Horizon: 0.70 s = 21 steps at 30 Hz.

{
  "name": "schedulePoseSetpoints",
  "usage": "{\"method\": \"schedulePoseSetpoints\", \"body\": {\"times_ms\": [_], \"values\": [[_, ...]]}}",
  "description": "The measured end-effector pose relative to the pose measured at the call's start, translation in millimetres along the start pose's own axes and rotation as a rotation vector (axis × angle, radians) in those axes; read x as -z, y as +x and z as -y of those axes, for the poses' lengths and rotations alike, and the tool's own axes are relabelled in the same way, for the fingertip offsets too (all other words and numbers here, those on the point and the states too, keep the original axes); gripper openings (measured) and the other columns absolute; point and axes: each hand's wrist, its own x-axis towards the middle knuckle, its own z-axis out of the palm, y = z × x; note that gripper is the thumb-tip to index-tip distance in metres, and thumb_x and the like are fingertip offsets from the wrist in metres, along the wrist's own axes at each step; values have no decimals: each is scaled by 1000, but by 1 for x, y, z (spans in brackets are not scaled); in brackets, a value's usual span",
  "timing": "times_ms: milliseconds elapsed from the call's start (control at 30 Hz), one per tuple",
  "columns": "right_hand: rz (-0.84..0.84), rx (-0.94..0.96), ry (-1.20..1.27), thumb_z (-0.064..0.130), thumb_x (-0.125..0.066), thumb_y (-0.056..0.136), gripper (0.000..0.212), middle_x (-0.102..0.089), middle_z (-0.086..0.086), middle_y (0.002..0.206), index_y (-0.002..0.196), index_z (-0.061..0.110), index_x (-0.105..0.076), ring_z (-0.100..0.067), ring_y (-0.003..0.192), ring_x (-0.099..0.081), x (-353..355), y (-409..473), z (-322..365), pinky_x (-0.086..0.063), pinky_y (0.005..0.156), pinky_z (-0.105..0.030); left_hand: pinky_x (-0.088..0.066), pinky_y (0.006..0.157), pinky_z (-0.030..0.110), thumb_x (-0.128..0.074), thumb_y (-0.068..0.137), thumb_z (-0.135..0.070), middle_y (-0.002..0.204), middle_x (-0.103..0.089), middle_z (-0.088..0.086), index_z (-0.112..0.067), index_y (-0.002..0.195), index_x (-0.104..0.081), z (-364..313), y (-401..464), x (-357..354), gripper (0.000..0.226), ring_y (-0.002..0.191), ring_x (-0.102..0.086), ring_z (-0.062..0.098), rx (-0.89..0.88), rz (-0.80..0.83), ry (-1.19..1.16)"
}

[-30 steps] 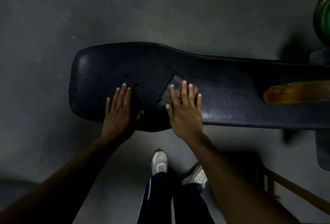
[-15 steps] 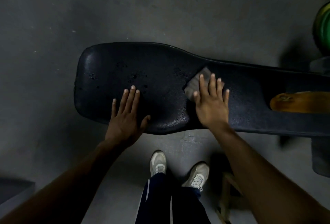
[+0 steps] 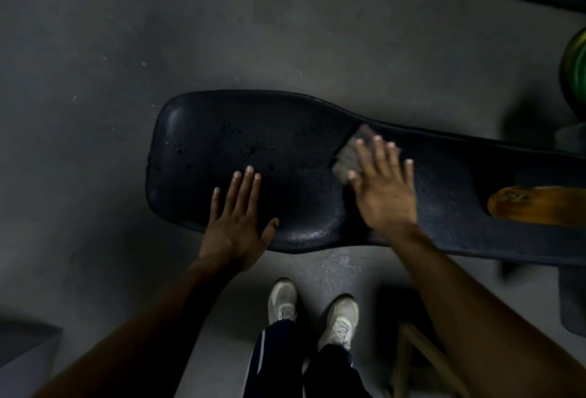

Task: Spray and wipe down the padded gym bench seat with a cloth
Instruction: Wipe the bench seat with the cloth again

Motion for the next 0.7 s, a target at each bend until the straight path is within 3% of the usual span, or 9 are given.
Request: {"method": "schedulePoseSetpoints", "body": {"times_ms": [100, 200, 400, 533, 633, 700], "values": [[56, -140, 61, 49, -22, 113, 63, 3, -6, 180, 171, 31, -3, -32, 166, 4, 15, 31, -20, 2, 132, -56, 3, 125, 51, -29, 97, -63, 166, 23, 0, -15, 159, 12, -2, 0, -1, 89, 152, 23, 17, 8, -13, 22], [68, -143, 130, 47, -26, 113, 63, 0, -6, 180, 171, 28, -8, -35, 166, 5, 24, 67, -2, 2, 132, -57, 3, 124, 51, -30, 95, -63, 167, 20, 0, -14, 160, 8, -3, 0, 0, 89, 153, 21, 17, 16, -18, 13], [-3, 282, 25, 44, -33, 112, 67, -6, -9, 180, 171, 23, -10, -39, 165, -4, 15, 70, 79, -4, 131, -57, 4, 124, 49, -27, 93, -65, 167, 21, -1, -16, 160, 7, -6, 1, 3, 90, 153, 21, 16, 39, 19, 40], [2, 497, -59, 47, -39, 110, 70, -7, -7, 180, 170, 25, -10, -36, 166, -6, -7, 20, 80, -9, 130, -57, 3, 125, 49, -23, 95, -66, 167, 20, 1, -15, 160, 8, -7, 1, 4, 88, 153, 21, 18, 39, 35, 68], [13, 518, -119, 50, -43, 109, 70, -11, -3, 179, 170, 30, -15, -32, 165, -11, -12, 0, 44, -14, 130, -59, 2, 125, 49, -24, 95, -66, 168, 16, 2, -14, 160, 5, -8, 1, 6, 88, 154, 17, 19, 44, 21, 90], [14, 437, -141, 52, -37, 110, 68, -9, -5, 179, 170, 32, -13, -33, 165, -10, -8, 2, 20, -13, 130, -61, 3, 125, 49, -26, 95, -65, 168, 16, 2, -14, 160, 5, -8, 1, 5, 88, 154, 17, 19, 46, 25, 90]]}}
